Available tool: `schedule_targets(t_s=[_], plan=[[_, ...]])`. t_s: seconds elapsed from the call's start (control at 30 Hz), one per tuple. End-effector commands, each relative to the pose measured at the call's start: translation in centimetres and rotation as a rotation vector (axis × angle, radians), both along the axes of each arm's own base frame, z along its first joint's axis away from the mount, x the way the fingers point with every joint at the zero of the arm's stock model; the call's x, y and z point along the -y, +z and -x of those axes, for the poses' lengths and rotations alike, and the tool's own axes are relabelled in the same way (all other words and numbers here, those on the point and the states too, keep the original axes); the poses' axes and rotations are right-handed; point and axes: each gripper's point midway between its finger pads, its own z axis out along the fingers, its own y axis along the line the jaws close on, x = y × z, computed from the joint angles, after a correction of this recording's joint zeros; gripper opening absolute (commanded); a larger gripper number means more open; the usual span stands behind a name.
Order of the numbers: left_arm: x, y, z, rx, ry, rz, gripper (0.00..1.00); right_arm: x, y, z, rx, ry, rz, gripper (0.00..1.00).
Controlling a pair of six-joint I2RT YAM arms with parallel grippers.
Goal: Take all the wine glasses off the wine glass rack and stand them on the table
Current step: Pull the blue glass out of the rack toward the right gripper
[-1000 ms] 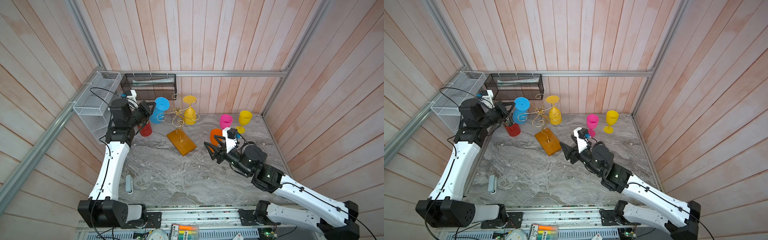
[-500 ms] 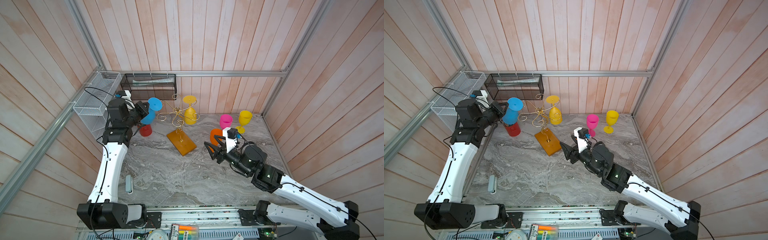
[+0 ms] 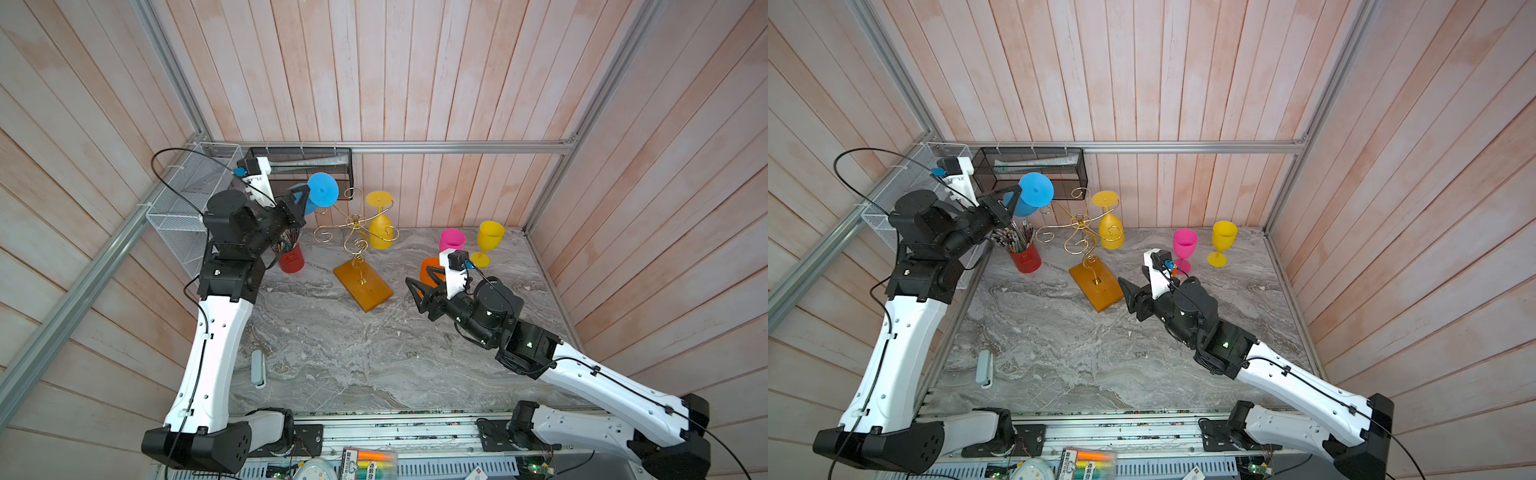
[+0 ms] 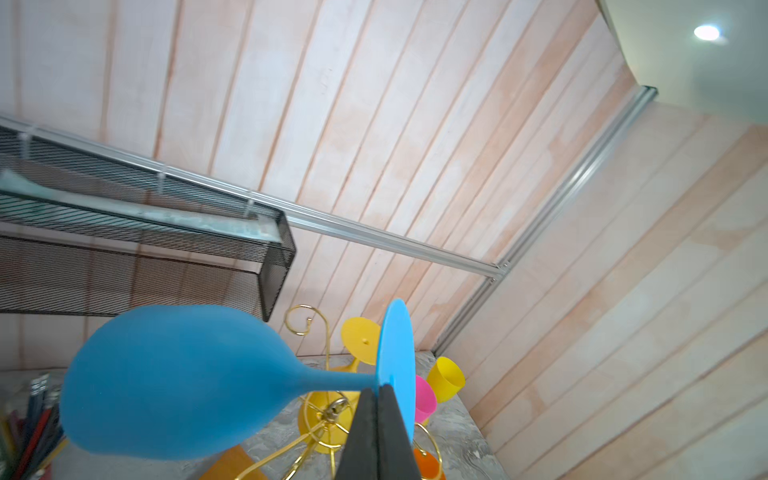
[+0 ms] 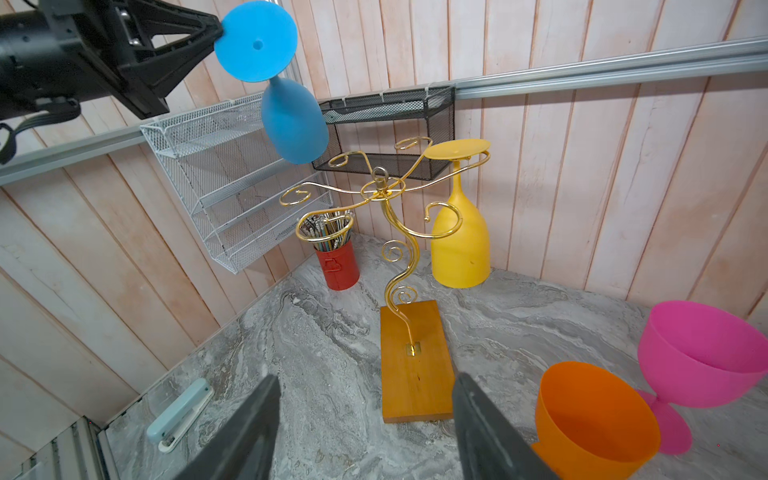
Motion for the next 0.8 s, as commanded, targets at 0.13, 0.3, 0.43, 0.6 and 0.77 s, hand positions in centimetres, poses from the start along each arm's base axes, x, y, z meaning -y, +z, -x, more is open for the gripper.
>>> schedule_targets(t_s=[0.13,0.3,0.43,0.6,0.77], plan=[[7.7,3.9,4.4,0.263,-0.263,-0.129,0.00,5.5,1.4,-2.2,-0.088,-0.176,-0.143,0.66],[13.0,3.9,7.3,0.360,-0.436,-0.184,0.00,10.4,1.1,-3.2,-0.150,-0.279,-0.259,0.64],[16.8,3.1,9.5,0.452,-0.522,-0.239,0.00,13.4,0.9,-3.4,-0.195,-0.350,-0.324,0.63],[21.9,0.2,11.4,0.542,-0.596,-0.377,0.00,17.7,1.2,-3.3,-0.228,-0.475,-0.334,0.63],[25.4,-3.5,12.4,0.637,-0.555,-0.503,0.00,20.2,1.8,-3.2,-0.250,-0.527,-0.340,0.63]])
